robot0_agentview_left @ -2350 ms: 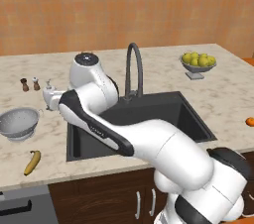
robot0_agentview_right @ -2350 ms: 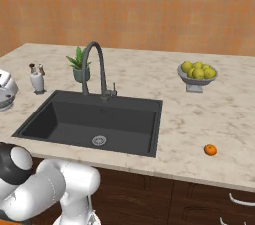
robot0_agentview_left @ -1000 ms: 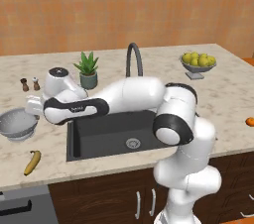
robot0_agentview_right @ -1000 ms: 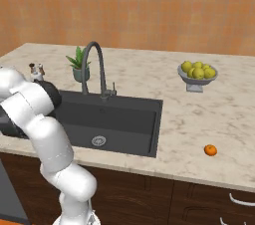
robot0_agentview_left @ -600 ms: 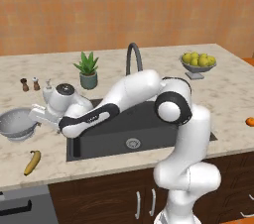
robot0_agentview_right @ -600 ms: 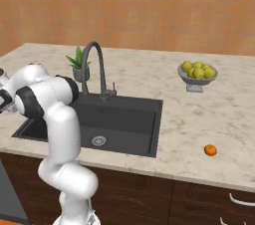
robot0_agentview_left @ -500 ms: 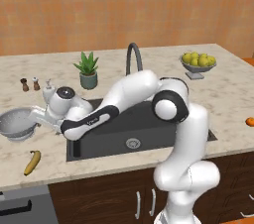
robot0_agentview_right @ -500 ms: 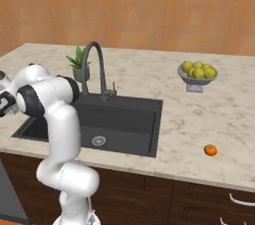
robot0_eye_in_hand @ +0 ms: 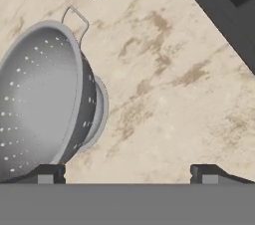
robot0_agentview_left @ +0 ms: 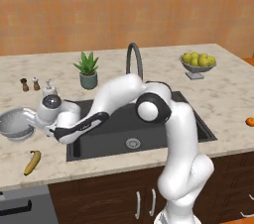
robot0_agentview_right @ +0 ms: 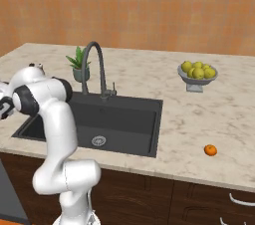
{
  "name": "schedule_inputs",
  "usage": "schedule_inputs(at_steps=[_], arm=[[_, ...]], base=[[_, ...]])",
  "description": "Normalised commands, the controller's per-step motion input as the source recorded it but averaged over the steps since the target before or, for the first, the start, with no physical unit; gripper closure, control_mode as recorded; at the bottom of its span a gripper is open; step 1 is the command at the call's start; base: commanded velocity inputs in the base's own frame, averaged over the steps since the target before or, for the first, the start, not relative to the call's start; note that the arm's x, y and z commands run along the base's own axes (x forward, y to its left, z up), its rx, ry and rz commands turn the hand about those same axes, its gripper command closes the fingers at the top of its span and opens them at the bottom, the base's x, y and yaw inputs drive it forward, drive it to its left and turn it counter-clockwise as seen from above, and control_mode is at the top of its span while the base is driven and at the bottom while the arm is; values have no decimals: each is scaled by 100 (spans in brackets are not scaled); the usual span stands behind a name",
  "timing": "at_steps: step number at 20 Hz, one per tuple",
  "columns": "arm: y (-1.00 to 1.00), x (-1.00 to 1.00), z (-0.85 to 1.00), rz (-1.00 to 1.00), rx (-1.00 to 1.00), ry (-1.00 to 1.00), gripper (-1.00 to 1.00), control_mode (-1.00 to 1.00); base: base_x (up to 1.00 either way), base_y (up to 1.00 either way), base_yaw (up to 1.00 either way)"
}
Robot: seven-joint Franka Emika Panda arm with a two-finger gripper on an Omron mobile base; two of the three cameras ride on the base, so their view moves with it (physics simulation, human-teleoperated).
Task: Put the colander in the sink, put the banana, tangerine in the colander, and turn on the sink faucet and pour water over the colander.
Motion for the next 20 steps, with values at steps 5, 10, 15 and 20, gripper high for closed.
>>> schedule_inputs(at_steps=[5,10,15,20], arm=[[2,35,10,-11,0,2,-100,-100],[7,54,7,-6,0,8,-100,-100],[25,54,0,-1,0,17,-100,-100],[33,37,0,0,0,20,-100,-100]], base=[[0,0,0],[0,0,0],[0,0,0],[0,0,0]])
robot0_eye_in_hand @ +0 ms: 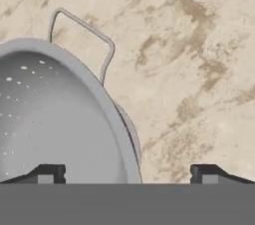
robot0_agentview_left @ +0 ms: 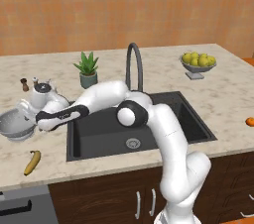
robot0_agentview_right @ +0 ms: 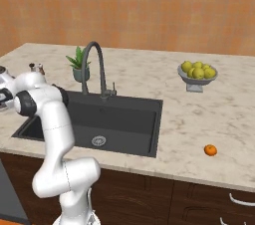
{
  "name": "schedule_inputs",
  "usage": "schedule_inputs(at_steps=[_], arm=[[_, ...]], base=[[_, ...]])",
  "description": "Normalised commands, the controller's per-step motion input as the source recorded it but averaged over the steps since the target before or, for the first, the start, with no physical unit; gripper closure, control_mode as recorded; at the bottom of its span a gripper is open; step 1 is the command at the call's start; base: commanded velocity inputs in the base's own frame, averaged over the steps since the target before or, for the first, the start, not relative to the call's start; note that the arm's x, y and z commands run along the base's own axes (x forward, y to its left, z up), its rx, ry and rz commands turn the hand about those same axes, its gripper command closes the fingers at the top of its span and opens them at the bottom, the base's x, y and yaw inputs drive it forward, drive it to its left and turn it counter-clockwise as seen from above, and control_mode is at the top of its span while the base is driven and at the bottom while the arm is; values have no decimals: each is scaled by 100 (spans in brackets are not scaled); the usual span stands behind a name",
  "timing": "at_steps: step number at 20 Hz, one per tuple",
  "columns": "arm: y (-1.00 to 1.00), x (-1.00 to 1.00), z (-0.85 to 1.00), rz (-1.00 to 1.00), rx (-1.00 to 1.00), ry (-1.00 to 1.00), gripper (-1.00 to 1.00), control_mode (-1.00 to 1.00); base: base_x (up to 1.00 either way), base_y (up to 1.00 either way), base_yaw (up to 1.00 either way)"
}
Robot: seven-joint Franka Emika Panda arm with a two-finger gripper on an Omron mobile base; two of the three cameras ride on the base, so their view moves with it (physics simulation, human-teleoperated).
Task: Put the colander in the sink, put the banana, tangerine in the colander, and turn on the sink faucet and pour water over the colander.
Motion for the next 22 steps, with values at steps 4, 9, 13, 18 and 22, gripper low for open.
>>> schedule_inputs(at_steps=[4,9,13,18,22], arm=[[23,8,-5,0,-3,16,-100,-100],[5,-4,-17,0,-10,5,100,-100],[3,-15,-25,-3,-13,2,100,-100],[-11,-45,-10,-10,-3,-1,100,-100],[-25,-54,27,-14,0,-2,100,-100]], base=[[0,0,0],[0,0,0],[0,0,0],[0,0,0],[0,0,0]])
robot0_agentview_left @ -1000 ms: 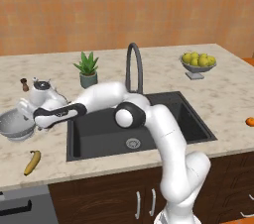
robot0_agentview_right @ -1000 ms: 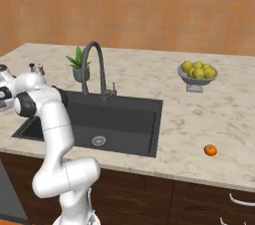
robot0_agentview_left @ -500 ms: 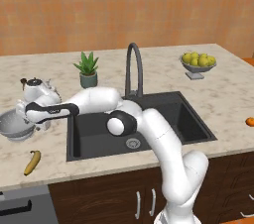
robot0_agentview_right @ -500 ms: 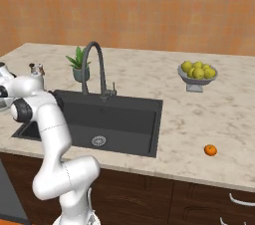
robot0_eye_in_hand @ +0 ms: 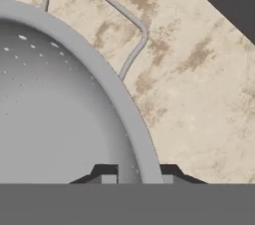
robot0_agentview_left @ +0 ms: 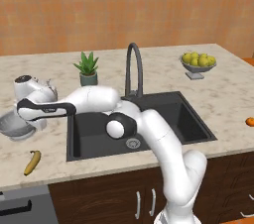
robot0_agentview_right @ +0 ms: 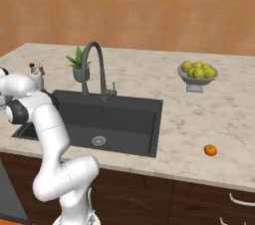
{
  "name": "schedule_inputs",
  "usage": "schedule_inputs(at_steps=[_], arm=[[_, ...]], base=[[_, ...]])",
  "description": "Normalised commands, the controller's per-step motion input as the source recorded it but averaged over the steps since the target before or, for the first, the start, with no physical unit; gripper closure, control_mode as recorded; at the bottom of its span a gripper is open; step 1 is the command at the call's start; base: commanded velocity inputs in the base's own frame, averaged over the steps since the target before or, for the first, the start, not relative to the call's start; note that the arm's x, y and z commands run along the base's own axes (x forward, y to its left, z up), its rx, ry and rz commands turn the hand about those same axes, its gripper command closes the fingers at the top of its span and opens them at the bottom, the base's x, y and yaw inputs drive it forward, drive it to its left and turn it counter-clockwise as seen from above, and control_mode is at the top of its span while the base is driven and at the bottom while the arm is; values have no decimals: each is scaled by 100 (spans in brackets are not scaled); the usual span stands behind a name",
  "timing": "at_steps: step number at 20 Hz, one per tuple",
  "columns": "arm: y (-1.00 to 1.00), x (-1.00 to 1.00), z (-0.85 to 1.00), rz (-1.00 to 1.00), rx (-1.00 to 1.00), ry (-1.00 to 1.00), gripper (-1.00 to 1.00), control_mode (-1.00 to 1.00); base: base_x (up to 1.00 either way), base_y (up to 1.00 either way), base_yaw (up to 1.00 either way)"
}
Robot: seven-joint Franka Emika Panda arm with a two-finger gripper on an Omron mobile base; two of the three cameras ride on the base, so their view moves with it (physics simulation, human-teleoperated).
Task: Put the colander in the sink, put the banana, tangerine in the colander, and turn on the sink faucet and pour water over the colander.
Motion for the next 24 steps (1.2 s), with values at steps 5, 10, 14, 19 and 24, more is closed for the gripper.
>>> schedule_inputs(at_steps=[5,10,14,19,24], arm=[[-52,-53,76,-14,2,-11,100,-100],[-88,-46,83,-16,7,-8,100,-100],[-100,-56,79,-5,15,-9,100,-100],[-100,-59,85,0,20,-10,100,-100],[-100,-36,85,-4,21,-6,100,-100]], base=[[0,0,0],[0,0,0],[0,0,0],[0,0,0],[0,0,0]])
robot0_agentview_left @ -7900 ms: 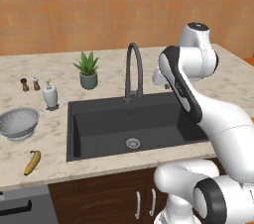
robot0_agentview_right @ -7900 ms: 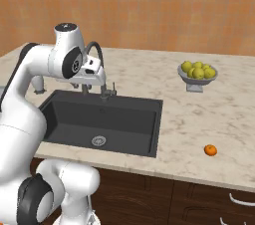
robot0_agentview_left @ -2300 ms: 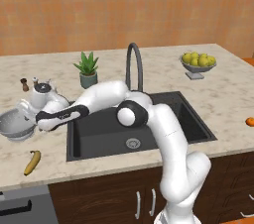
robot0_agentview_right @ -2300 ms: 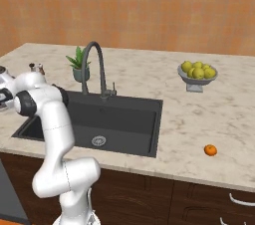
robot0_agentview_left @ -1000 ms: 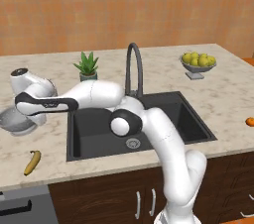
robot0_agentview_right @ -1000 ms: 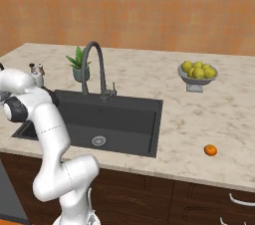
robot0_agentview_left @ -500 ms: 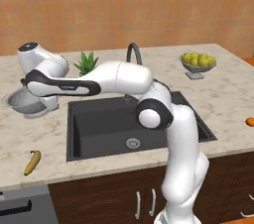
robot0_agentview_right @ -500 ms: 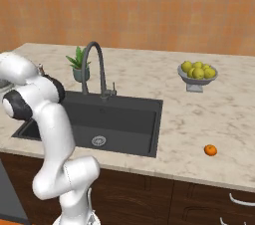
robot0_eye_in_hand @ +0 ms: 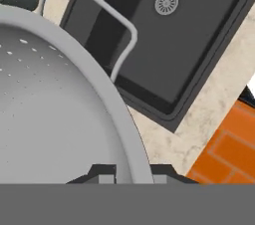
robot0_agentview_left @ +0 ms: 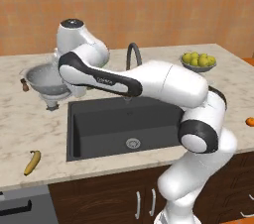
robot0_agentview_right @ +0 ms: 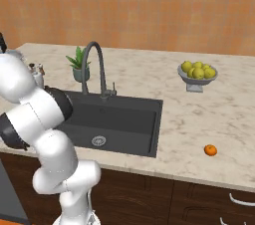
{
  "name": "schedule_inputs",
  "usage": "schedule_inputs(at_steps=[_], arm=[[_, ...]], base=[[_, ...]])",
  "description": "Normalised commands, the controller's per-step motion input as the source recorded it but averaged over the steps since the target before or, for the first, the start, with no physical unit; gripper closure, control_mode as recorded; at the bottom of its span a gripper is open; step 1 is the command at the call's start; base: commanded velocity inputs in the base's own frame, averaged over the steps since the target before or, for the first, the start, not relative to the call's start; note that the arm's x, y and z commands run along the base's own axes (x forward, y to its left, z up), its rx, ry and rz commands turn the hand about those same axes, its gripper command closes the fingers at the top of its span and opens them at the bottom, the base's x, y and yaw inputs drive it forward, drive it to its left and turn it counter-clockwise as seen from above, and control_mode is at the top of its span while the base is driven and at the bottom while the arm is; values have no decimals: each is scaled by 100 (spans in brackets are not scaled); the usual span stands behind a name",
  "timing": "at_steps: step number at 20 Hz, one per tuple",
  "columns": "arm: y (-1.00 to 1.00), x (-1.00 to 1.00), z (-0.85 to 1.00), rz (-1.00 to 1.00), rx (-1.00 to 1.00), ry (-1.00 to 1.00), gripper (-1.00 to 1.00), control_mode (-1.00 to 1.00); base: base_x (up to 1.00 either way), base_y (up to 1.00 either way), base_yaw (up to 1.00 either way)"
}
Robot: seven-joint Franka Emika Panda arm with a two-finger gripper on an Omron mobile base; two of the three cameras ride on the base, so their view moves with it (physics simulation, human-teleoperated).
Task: Put the colander in the sink, put the banana, tangerine in the colander, and turn on the sink faucet and pour water over the colander.
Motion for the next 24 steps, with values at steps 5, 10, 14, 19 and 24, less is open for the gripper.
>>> schedule_inputs(at_steps=[5,10,14,19,24], arm=[[-100,-24,86,-6,22,-9,100,-100],[-98,-15,85,-10,19,-14,100,-100],[-91,-8,80,-14,13,-21,100,-100],[-96,-7,80,-13,10,-17,100,-100],[-100,-7,40,-15,1,-3,100,-100]], base=[[0,0,0],[0,0,0],[0,0,0],[0,0,0],[0,0,0]])
